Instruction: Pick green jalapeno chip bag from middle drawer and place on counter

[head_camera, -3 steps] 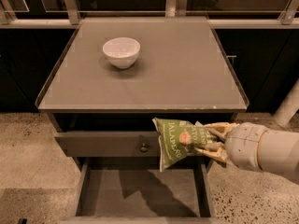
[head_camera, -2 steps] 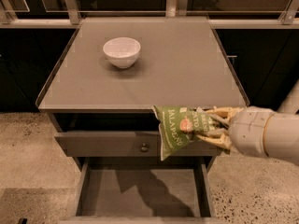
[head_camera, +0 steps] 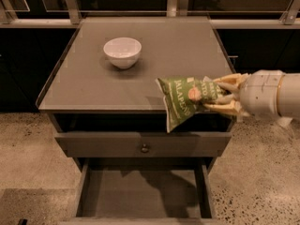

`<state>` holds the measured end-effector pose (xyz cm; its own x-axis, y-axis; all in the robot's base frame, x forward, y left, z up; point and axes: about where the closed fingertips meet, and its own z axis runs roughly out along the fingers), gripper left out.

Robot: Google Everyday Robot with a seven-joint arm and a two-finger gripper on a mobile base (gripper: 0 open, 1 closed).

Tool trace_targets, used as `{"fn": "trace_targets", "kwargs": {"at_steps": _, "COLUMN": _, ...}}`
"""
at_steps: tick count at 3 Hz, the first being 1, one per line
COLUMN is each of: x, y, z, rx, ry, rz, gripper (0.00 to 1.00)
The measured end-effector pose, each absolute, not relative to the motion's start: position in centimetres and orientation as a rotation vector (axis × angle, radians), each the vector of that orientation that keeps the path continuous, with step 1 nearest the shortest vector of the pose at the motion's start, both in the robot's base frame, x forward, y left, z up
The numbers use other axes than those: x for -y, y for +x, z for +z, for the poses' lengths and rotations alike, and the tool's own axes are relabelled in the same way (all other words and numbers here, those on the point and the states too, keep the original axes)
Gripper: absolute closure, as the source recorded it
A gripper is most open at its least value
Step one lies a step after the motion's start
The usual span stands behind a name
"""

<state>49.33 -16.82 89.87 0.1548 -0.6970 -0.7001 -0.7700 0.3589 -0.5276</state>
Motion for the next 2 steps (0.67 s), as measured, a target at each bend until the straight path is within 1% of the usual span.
{"fn": "trace_targets", "kwargs": {"at_steps": 2, "x": 19.5, "y": 58.0, "z": 92.1, "rx": -1.586, "ry": -1.301, "rz": 0.152, "gripper": 1.00}}
